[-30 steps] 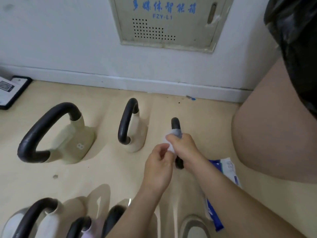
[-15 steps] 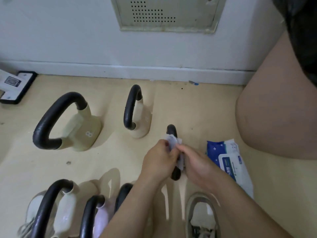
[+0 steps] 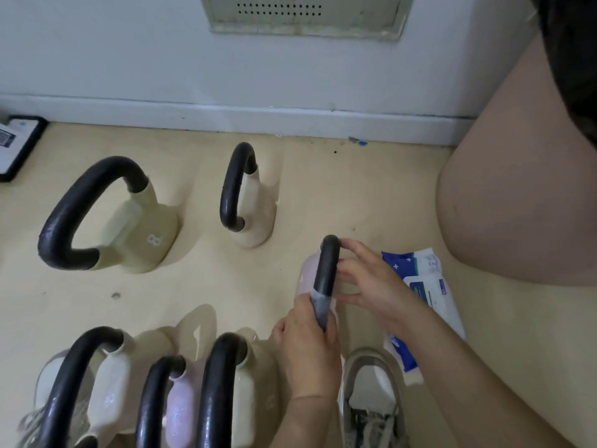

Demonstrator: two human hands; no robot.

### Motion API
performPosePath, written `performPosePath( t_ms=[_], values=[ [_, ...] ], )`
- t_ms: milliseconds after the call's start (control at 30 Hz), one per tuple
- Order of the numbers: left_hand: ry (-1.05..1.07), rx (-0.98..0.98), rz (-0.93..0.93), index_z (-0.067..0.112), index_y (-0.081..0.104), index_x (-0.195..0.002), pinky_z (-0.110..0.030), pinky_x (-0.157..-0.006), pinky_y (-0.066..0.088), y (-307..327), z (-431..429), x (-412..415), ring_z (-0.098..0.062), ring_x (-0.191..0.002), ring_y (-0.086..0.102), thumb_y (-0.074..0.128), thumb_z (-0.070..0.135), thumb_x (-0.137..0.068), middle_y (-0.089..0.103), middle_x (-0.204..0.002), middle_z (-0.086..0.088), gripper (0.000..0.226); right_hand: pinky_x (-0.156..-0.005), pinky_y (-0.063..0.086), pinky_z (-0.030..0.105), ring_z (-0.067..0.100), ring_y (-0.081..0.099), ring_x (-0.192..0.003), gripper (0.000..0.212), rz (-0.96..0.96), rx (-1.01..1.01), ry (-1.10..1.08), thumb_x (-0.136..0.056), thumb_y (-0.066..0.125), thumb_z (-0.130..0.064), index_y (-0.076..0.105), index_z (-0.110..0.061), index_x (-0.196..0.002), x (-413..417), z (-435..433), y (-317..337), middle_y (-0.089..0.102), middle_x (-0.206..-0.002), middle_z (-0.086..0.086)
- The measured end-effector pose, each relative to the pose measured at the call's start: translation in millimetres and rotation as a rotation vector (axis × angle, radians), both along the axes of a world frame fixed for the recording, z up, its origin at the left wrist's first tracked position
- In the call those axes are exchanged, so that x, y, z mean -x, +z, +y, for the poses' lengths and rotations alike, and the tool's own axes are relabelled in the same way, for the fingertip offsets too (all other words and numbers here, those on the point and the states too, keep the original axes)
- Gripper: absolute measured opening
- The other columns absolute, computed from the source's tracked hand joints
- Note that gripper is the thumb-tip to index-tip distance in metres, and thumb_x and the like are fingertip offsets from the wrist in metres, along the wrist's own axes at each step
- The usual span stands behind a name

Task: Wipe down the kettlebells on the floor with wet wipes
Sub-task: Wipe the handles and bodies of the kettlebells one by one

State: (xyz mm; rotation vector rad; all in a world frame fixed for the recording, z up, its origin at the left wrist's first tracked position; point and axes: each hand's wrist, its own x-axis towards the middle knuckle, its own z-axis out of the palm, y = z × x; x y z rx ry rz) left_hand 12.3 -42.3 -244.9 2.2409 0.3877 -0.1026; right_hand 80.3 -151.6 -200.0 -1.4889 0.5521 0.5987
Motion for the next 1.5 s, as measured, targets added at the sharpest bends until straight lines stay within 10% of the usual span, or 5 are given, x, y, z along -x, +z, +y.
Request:
performPosePath(
  t_ms=[334, 835, 1202, 1369, 1502],
  values=[
    [0.137, 0.314, 0.112, 0.025, 0.053, -0.071, -0.016, -0.049, 0.038, 1.7, 5.1, -17.3, -0.004, -0.050, 0.046, 0.066, 0.029, -0.087, 0.053, -0.057, 0.008, 0.021, -0.105, 0.021, 0.010, 0.000, 0.024, -0.137, 0.072, -0.319, 0.316, 0.192, -0.088, 0.040, 0.007, 0.029, -0.033, -0.148, -15.2, -2.3, -11.6, 0.028, -0.151, -0.011],
    [-0.768, -0.865, 0.180, 0.010, 0.047, -0.126, -0.030, -0.073, 0.044, 41.0, -44.1, -137.9, -0.027, -0.107, 0.063, 0.047, 0.013, -0.093, 0.064, -0.118, -0.006, 0.034, -0.093, 0.051, 0.033, 0.020, 0.062, -0.104, 0.042, -0.169, 0.175, -0.075, -0.083, 0.040, -0.008, 0.064, -0.012, -0.117, -46.2, -19.9, -10.4, 0.068, -0.112, 0.008],
    [-1.583, -1.470, 0.252, 0.019, 0.069, -0.089, -0.036, -0.075, 0.051, 22.0, -104.2, -116.1, -0.019, -0.050, 0.065, 0.044, 0.027, -0.089, 0.069, -0.065, 0.002, 0.026, -0.063, 0.052, 0.033, 0.025, 0.062, -0.081, 0.036, 0.029, -0.063, -0.521, -0.089, 0.039, -0.002, 0.056, -0.012, -0.119, 0.9, -57.2, -40.5, 0.065, -0.091, 0.017],
    [-1.401, -1.162, 0.131, 0.015, 0.059, -0.114, -0.033, -0.087, 0.043, 30.0, -88.0, -120.2, -0.021, -0.101, 0.064, 0.044, 0.015, -0.096, 0.064, -0.110, 0.001, 0.023, -0.068, 0.053, 0.036, 0.019, 0.054, -0.075, 0.052, -0.075, 0.265, -0.321, -0.087, 0.034, 0.002, 0.055, -0.031, -0.122, -15.2, -51.6, -26.9, 0.053, -0.101, 0.012],
    [-0.968, -0.743, -0.122, 0.017, 0.058, -0.108, -0.028, -0.059, 0.034, 33.9, -44.2, -99.2, -0.024, -0.078, 0.067, 0.054, 0.016, -0.090, 0.067, -0.096, -0.002, 0.018, -0.099, 0.044, 0.031, 0.005, 0.055, -0.112, 0.048, -0.169, 0.197, -0.019, -0.088, 0.038, -0.002, 0.066, -0.027, -0.119, -20.5, -58.2, -11.1, 0.061, -0.122, -0.007]
  ],
)
